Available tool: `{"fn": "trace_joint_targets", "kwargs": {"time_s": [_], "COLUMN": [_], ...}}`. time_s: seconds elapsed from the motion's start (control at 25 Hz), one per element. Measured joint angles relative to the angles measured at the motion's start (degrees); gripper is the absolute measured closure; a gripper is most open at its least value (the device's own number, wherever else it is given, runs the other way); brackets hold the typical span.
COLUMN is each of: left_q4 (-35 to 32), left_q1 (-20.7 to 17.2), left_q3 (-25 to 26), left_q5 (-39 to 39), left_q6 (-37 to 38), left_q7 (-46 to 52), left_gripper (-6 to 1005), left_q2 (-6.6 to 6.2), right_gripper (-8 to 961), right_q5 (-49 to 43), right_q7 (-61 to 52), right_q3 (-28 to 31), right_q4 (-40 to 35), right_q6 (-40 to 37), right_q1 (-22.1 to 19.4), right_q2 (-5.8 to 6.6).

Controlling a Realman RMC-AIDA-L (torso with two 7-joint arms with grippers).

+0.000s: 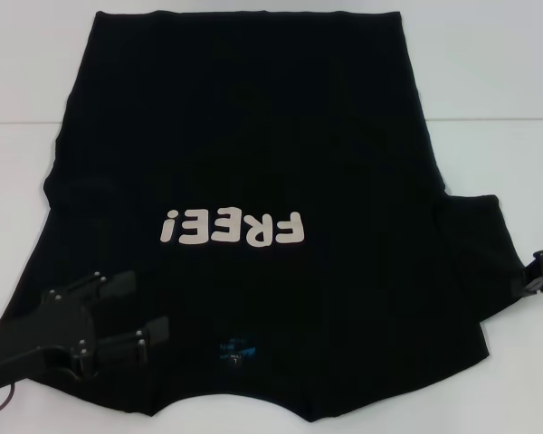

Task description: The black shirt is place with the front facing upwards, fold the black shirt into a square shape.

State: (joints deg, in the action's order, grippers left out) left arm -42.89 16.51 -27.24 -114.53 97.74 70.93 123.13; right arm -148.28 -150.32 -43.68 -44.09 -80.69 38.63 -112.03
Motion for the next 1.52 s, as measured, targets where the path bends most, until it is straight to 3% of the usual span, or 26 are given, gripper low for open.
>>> {"fn": "trace_joint_targets", "kwargs": {"time_s": [0.48,0.68,1.0,1.52], "left_q4": [0.0,0.0,0.0,0.0], "left_q1": [0.02,-0.16,-0.69,-0.93], "left_q3": [0.09,0.67,0.71,0.71], "left_q5": [0.19,0.21,0.21,0.18], "left_q6": [0.47,0.87,1.33,2.16], "left_q7": [0.79,0.84,0.88,0.87], "left_gripper": [92,91,91,92], "left_q2": [-0.06,-0.12,-0.11,-0.03], "right_gripper": [921,921,920,868], "right_q5": [0.16,0.54,0.16,-5.31], "right_q7": [0.0,0.6,1.21,1.12], "right_q3": [4.05,4.5,-4.02,-15.14], "right_q4": [-11.04,-14.16,-12.14,-8.03], "right_q6": [-4.12,-6.57,-6.47,-5.14], "right_q1": [-0.94,0.77,6.54,14.25], "right_q2": [0.67,0.51,-1.73,-6.54]}}
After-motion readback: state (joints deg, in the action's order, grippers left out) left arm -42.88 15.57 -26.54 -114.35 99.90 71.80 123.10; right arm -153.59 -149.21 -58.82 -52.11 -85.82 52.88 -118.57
